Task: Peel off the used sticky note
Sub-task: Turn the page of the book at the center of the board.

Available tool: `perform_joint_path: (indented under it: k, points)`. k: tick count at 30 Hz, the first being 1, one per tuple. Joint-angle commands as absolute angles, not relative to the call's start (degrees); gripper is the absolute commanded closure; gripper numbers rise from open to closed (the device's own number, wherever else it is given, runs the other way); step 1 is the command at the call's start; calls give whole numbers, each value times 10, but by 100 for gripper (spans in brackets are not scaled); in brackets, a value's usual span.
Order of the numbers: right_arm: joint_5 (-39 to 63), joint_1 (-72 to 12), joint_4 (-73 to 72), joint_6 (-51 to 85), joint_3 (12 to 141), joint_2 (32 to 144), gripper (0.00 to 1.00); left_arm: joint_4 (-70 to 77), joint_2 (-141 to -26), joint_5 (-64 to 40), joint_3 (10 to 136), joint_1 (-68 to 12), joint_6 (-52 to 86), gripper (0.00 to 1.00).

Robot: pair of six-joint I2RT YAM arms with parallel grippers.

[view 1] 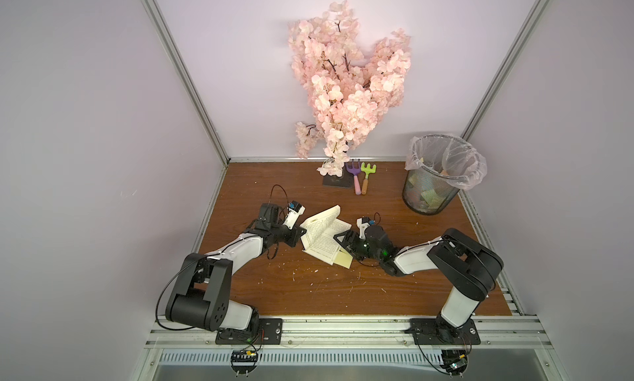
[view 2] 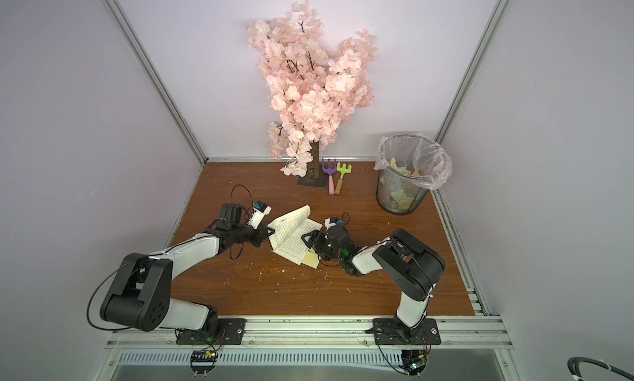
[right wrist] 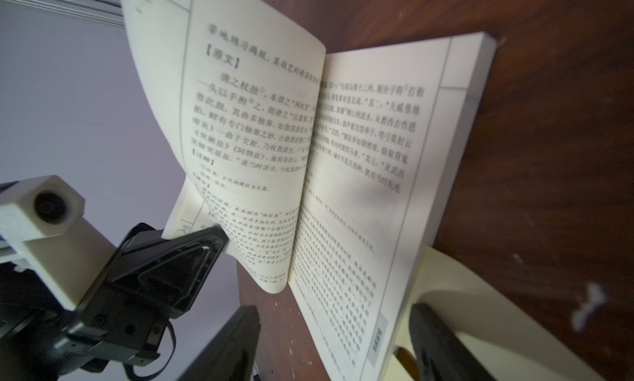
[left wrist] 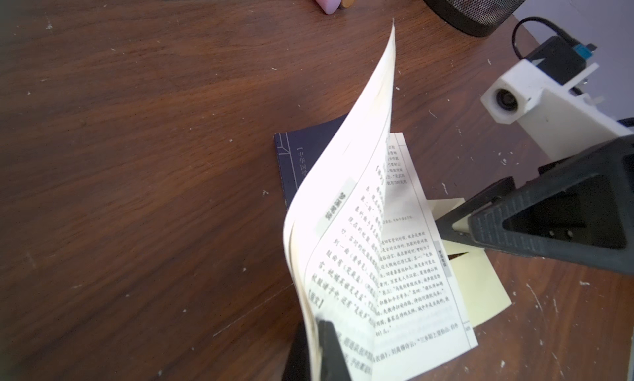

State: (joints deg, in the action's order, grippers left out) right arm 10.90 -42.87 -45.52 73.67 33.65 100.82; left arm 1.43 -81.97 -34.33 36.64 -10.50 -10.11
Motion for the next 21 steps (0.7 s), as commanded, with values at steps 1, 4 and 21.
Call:
perform_joint_path:
  k: [1,4,21]
  points:
    - [90,-433,-439,723,349,995,28,-22,-831,-341,368,-101,-108,99]
    - [97,-434,-446,722,356,1007,28,-23,-831,-342,369,-101,-108,99]
    - [125,-427,-544,768,364,1043,28,-28,-836,-344,373,-107,-112,99]
